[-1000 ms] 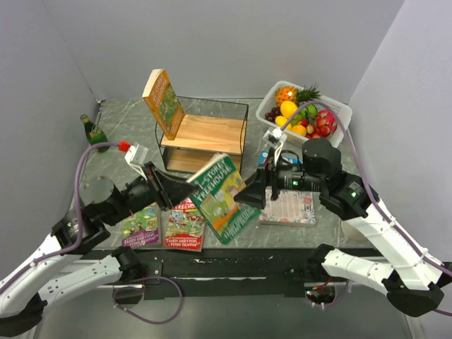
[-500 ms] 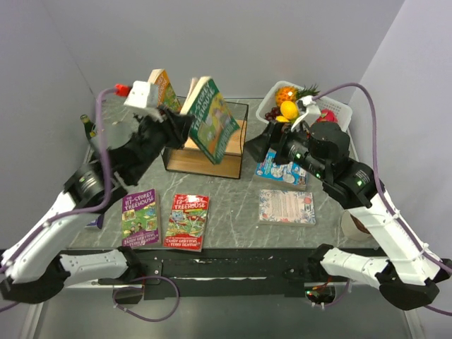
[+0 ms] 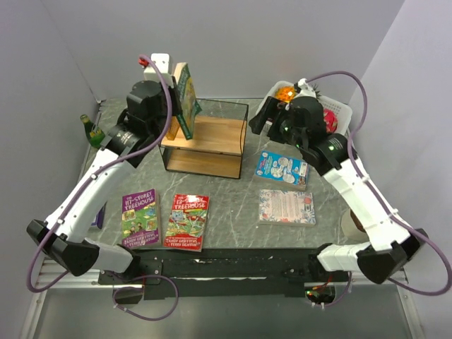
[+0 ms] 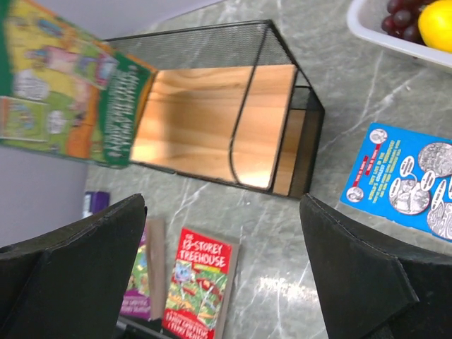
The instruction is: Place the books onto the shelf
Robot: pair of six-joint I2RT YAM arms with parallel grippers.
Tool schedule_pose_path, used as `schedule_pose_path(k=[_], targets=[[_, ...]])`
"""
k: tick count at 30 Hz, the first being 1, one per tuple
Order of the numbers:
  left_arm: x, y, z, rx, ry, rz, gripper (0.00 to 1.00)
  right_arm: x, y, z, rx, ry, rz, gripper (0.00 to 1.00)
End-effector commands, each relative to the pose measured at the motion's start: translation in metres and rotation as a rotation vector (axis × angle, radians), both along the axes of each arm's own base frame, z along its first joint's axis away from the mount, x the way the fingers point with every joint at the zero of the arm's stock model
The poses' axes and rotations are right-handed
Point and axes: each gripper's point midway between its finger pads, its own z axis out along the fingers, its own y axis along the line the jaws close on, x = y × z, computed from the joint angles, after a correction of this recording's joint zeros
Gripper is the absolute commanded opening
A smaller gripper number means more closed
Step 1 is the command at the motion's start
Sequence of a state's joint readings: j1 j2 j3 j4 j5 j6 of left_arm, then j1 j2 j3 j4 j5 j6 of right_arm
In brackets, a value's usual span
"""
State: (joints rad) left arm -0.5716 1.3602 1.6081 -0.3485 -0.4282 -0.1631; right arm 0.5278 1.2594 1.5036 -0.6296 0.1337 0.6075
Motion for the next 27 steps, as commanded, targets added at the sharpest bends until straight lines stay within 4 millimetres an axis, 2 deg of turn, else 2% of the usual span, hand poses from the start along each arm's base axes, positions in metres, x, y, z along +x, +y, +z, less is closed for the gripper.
schedule_pose_path(k=[1, 7, 13, 27], targets=[[0.008, 0.002, 0.064, -0.148, -0.199, -0.069, 0.01, 0.027, 0.001, 0.013, 0.016, -0.057, -0.040, 0.96], [0.024, -0.005, 0.061, -0.157, -0.201, -0.121, 0.01, 0.055, 0.000, 0.001, -0.019, -0.027, -0.061, 0.96], [0.038, -0.015, 0.039, -0.132, -0.159, -0.158, 0.01, 0.080, 0.009, -0.024, -0.036, 0.033, -0.047, 0.93], [0.064, -0.002, -0.002, -0.083, -0.109, -0.110, 0.01, 0.105, 0.033, -0.066, -0.058, 0.123, 0.014, 0.69]])
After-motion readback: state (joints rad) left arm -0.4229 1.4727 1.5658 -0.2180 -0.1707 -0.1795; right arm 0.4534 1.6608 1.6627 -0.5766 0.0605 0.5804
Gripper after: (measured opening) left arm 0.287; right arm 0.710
